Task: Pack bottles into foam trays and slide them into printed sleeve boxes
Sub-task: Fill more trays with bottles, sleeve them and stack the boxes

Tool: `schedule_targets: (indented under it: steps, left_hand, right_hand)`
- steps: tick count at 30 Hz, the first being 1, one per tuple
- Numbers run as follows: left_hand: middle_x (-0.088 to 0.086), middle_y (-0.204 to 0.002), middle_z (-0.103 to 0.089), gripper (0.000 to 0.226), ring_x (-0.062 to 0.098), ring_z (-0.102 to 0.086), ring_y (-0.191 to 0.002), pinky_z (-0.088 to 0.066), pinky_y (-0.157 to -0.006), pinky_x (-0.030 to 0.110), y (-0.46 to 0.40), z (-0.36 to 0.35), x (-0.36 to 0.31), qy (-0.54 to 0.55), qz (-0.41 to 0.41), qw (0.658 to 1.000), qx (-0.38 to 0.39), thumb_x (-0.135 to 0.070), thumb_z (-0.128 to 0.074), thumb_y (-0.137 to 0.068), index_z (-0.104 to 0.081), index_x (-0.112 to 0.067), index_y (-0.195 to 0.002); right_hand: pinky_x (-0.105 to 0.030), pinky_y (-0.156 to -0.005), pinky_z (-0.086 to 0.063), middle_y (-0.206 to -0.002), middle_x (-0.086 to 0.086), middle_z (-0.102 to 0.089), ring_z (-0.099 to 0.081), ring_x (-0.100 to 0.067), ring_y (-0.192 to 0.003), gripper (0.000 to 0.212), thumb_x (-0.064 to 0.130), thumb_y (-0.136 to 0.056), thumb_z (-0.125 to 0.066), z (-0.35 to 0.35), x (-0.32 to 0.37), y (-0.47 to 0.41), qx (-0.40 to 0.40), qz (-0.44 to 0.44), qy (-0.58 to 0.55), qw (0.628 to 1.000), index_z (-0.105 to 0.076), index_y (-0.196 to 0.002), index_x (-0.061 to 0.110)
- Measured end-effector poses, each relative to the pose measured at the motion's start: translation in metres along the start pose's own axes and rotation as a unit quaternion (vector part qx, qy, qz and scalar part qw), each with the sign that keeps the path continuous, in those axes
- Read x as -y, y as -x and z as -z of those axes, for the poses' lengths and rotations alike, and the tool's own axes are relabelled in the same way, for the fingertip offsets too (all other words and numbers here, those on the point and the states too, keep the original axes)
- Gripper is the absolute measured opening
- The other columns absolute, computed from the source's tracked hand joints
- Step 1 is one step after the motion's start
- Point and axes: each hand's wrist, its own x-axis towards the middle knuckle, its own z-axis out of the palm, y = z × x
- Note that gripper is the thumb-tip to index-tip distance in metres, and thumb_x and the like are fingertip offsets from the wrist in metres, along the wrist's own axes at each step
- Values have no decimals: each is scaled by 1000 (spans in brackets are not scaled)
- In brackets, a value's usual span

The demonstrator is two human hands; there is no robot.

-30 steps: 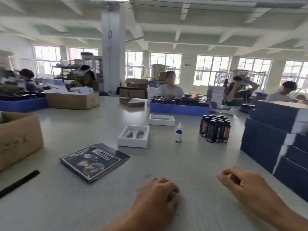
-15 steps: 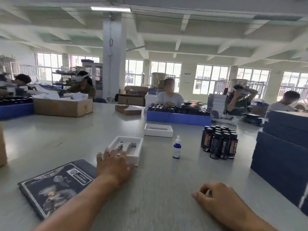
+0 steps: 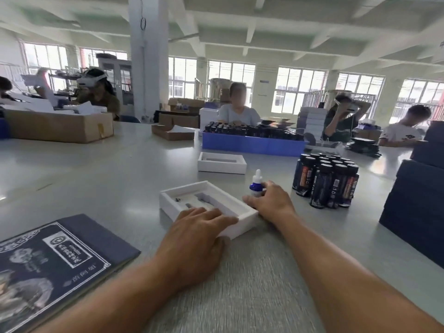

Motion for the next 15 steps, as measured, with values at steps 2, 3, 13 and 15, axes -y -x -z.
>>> schedule_targets:
  steps: [2, 3, 13, 15]
  left_hand:
    - [-21, -135, -53, 47, 7, -42, -125, -24, -114, 33, 1, -2, 1, 2, -6, 1000, -7, -39, -49, -91, -46, -43, -137]
    - [-20, -136, -52, 48, 8, -40, -127, -22, -115, 33, 1, -3, 2, -7, -5, 1000, -10, -39, -49, -91, -45, -43, -138]
    - [-11, -149, -40, 53, 13, -22, -142, -26, -115, 36, 13, 10, -11, -41, 108, 990, 79, -55, -42, -93, -40, -35, -143]
    - [-12, -147, -42, 55, 14, -24, -139, -29, -111, 37, 25, 18, -34, -62, 91, 990, 90, -57, -40, -92, -39, -36, -142]
  right_hand:
    - [-33, -79, -45, -101, 0, -68, -60, -19, -90, 40, 33, -80, -75, -3, -3, -1, -18, -8, -16, 1000, -64, -116, 17]
    - [-35, -79, -48, -97, -1, -69, -62, -21, -88, 37, 29, -79, -76, -2, -6, 0, -19, -19, -36, 999, -66, -112, 16]
    - [-40, -76, -55, -81, 0, -73, -66, -19, -74, 17, 27, -82, -71, 78, -23, 87, -34, 14, -45, 998, -68, -94, 16]
    - [-31, -74, -53, -87, 6, -73, -67, -10, -77, 24, 35, -85, -70, 93, -12, 115, -43, 53, -22, 997, -67, -106, 23]
